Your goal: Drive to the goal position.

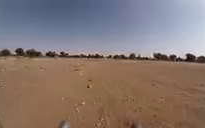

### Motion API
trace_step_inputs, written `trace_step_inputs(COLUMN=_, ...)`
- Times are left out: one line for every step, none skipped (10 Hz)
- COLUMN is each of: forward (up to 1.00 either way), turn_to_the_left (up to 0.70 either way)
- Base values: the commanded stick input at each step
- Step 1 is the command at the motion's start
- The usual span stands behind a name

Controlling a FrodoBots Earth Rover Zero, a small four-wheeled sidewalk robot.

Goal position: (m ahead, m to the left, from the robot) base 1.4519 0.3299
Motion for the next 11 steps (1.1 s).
trace_step_inputs(forward=0.70, turn_to_the_left=0.00)
trace_step_inputs(forward=0.70, turn_to_the_left=0.00)
trace_step_inputs(forward=0.70, turn_to_the_left=0.00)
trace_step_inputs(forward=0.70, turn_to_the_left=0.00)
trace_step_inputs(forward=0.70, turn_to_the_left=0.00)
trace_step_inputs(forward=0.70, turn_to_the_left=0.00)
trace_step_inputs(forward=0.70, turn_to_the_left=0.00)
trace_step_inputs(forward=0.70, turn_to_the_left=0.00)
trace_step_inputs(forward=0.70, turn_to_the_left=0.00)
trace_step_inputs(forward=0.70, turn_to_the_left=0.00)
trace_step_inputs(forward=0.70, turn_to_the_left=0.00)
